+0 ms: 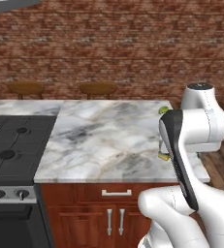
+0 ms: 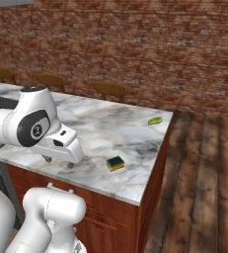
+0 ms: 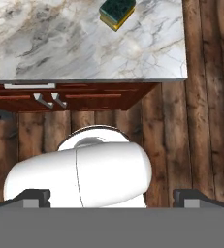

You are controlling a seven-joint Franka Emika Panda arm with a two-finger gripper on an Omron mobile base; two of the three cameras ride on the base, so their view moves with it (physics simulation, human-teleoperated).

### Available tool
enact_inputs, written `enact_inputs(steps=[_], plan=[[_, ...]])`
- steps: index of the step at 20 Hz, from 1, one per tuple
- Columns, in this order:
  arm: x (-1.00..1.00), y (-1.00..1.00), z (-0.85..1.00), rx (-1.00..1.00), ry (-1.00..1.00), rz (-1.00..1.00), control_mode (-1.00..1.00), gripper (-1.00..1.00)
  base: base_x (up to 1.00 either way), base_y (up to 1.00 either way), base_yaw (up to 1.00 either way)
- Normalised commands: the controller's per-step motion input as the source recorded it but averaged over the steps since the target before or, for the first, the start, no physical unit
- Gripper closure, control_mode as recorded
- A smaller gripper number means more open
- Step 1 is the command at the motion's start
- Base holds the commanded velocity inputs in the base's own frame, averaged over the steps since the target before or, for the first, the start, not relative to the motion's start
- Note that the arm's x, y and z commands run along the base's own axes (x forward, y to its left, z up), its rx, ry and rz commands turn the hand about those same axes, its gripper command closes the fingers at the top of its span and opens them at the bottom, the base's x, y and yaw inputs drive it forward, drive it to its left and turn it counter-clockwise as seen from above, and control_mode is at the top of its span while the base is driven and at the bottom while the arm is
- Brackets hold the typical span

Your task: Place the sponge inside the microwave to prepare for sanitizing.

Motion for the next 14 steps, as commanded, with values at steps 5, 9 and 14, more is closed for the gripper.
enact_inputs(steps=[5, 9, 14], plan=[[0.00, 0.00, 0.00, 0.00, 0.00, 0.00, 1.00, -1.00, 0.00, 0.00, -0.13], [0.00, 0.00, 0.00, 0.00, 0.00, 0.00, 1.00, -1.00, 0.00, 0.00, -0.06], [0.00, 0.00, 0.00, 0.00, 0.00, 0.00, 1.00, -1.00, 0.00, 0.00, 0.00]])
